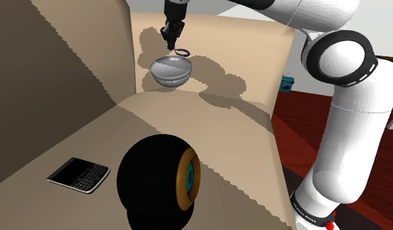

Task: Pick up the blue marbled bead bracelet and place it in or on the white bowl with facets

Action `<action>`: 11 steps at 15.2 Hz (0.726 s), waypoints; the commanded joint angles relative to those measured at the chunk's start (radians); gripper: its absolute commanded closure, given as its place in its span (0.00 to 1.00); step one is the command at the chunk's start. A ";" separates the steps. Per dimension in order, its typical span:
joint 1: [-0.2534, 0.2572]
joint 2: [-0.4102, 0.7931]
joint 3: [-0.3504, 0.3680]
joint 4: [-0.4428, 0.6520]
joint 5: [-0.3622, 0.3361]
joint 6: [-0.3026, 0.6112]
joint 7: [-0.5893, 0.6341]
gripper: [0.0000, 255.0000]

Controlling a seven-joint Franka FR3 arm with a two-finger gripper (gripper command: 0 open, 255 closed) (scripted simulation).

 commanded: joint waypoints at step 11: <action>-0.038 0.090 -0.017 0.008 -0.008 0.089 -0.042 1.00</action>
